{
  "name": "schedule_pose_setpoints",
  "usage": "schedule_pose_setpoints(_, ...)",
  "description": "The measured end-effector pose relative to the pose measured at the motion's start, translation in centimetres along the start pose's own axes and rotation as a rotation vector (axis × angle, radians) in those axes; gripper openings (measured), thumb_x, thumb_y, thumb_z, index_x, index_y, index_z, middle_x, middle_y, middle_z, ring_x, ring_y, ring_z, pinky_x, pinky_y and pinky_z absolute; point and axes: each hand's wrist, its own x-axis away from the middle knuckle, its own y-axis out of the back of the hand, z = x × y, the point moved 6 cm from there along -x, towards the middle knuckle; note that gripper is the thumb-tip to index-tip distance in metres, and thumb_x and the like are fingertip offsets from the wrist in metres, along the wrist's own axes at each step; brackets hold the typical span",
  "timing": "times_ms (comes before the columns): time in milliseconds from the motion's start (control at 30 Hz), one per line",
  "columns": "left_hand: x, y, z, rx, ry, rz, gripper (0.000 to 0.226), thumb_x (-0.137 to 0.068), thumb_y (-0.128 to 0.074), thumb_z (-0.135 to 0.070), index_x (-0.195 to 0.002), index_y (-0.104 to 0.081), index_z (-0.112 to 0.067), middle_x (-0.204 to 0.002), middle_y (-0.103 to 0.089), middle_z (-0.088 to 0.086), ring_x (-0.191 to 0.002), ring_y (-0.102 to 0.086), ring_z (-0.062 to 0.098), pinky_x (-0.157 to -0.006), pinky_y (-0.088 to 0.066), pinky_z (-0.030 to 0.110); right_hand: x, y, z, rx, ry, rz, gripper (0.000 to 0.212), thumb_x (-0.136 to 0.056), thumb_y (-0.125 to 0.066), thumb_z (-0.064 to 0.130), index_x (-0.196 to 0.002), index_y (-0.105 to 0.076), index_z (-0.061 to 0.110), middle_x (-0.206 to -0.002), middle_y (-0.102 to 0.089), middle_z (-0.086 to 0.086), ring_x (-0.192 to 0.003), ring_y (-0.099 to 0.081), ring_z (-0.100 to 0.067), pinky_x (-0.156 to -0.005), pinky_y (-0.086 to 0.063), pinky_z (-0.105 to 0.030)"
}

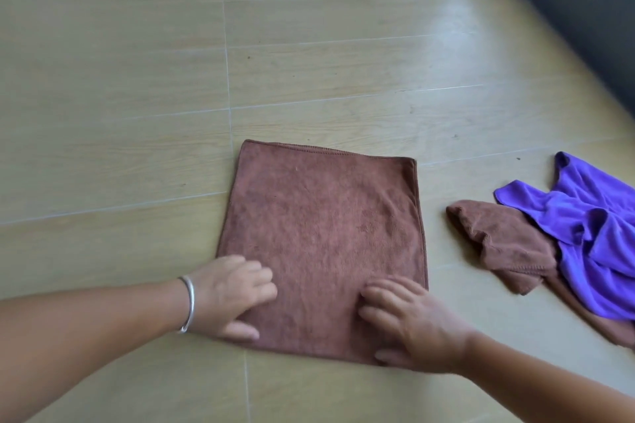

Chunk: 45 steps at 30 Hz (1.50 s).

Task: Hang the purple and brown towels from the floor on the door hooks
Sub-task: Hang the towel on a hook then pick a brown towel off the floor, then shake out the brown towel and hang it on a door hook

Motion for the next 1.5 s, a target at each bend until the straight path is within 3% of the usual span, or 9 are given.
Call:
schedule_pose_setpoints(133, 2.0, -2.5, -1.7, -0.057, -0.102, 0.171, 0.053, -0.055, -0.057, -0.076, -0.081, -0.052, -0.03, -0.076, -0.05, -0.013, -0.063, -0.05, 0.009, -0.053, -0.041, 0.021, 3.4, -1.2, 1.0, -0.029, 0.117, 0.017, 0.044, -0.081, -0.056, 0.061, -0.107, -0.063, 0.026, -0.111, -0.061, 0.001, -0.113, -0.057, -0.019, -0.104, -0.042, -0.039)
schedule_pose_setpoints(267, 2.5, -2.2, -1.2, -0.093, -0.096, 0.163, 0.026, -0.062, -0.07, -0.05, -0.073, -0.055, -0.032, -0.07, -0.053, -0.013, -0.058, -0.052, 0.008, -0.047, -0.041, 0.02, 3.4, -0.3, 0.9, -0.018, 0.14, -0.069, 0.015, -0.089, -0.059, 0.038, -0.086, -0.065, 0.025, -0.093, -0.063, 0.005, -0.093, -0.064, -0.018, -0.088, -0.05, -0.032)
schedule_pose_setpoints(367, 2.0, -1.9, -1.1, -0.073, -0.075, 0.23, 0.007, -0.08, -0.057, -0.035, -0.081, -0.059, -0.028, -0.081, -0.06, -0.008, -0.071, -0.06, 0.014, -0.058, -0.048, 0.029, 2.4, 1.2, 0.5, -0.075, 0.07, -0.082, 0.023, -0.093, -0.056, 0.033, -0.074, -0.063, 0.022, -0.079, -0.059, 0.005, -0.074, -0.059, -0.018, -0.067, -0.049, -0.028)
schedule_pose_setpoints(467, 2.5, -1.1, 0.1, 0.04, 0.152, 0.406, 0.028, -0.097, -0.033, -0.024, -0.115, -0.054, -0.026, -0.114, -0.059, -0.002, -0.105, -0.057, 0.025, -0.083, -0.046, 0.04, 1.9, 4.9, -0.1, -0.135, -0.099, -0.146, 0.017, -0.09, -0.064, 0.025, -0.075, -0.064, 0.017, -0.075, -0.059, 0.002, -0.064, -0.058, -0.02, -0.057, -0.047, -0.028)
schedule_pose_setpoints(567, 5.2, 3.7, 1.7, 0.155, 0.377, 0.254, 0.029, -0.099, -0.035, -0.031, -0.122, -0.053, -0.035, -0.122, -0.058, -0.013, -0.111, -0.056, 0.015, -0.083, -0.045, 0.032, 2.6, 10.5, -0.1, -0.162, -0.36, -0.236, 0.017, -0.086, -0.066, 0.016, -0.071, -0.059, 0.012, -0.066, -0.054, -0.001, -0.055, -0.056, -0.024, -0.045, -0.042, -0.03)
schedule_pose_setpoints(767, 12.1, 20.1, 2.4, 0.359, 0.561, -0.181, 0.013, -0.085, -0.069, -0.021, -0.095, -0.07, -0.029, -0.085, -0.069, -0.012, -0.072, -0.066, 0.017, -0.057, -0.042, 0.023, 3.2, 25.5, 0.9, -0.308, -0.717, -0.318, 0.024, -0.094, -0.054, 0.01, -0.071, -0.046, 0.01, -0.069, -0.048, -0.001, -0.063, -0.047, -0.026, -0.052, -0.04, -0.038)
schedule_pose_setpoints(967, 18.7, 37.5, 3.3, 0.329, 0.609, -0.212, 0.023, -0.094, -0.054, -0.024, -0.109, -0.045, -0.038, -0.105, -0.061, -0.015, -0.084, -0.062, 0.016, -0.063, -0.04, 0.025, 2.1, 44.3, 3.6, -0.362, -0.736, -0.289, 0.02, -0.093, -0.042, 0.021, -0.073, -0.041, 0.017, -0.072, -0.047, 0.001, -0.059, -0.044, -0.025, -0.055, -0.029, -0.032)
schedule_pose_setpoints(1200, 30.2, 60.2, 1.7, 0.047, 0.418, -0.202, 0.066, -0.05, -0.076, 0.0, -0.096, -0.053, -0.042, -0.107, -0.059, -0.025, -0.058, -0.059, 0.005, -0.041, -0.037, 0.015, 1.9, 69.6, 11.2, -0.315, -0.398, -0.235, 0.035, -0.08, -0.068, 0.051, -0.098, -0.062, 0.022, -0.082, -0.052, 0.018, -0.067, -0.052, -0.009, -0.061, -0.038, -0.02)
schedule_pose_setpoints(1500, 45.1, 85.0, -0.1, -0.149, 0.483, -0.4, 0.04, -0.054, -0.087, -0.015, -0.081, -0.067, -0.037, -0.082, -0.062, -0.027, -0.054, -0.053, 0.0, -0.048, -0.039, 0.013, -0.7, 94.5, 21.5, -0.09, -0.16, -0.392, 0.032, -0.094, -0.044, 0.051, -0.081, -0.061, 0.026, -0.08, -0.054, 0.011, -0.075, -0.054, -0.013, -0.062, -0.044, -0.026)
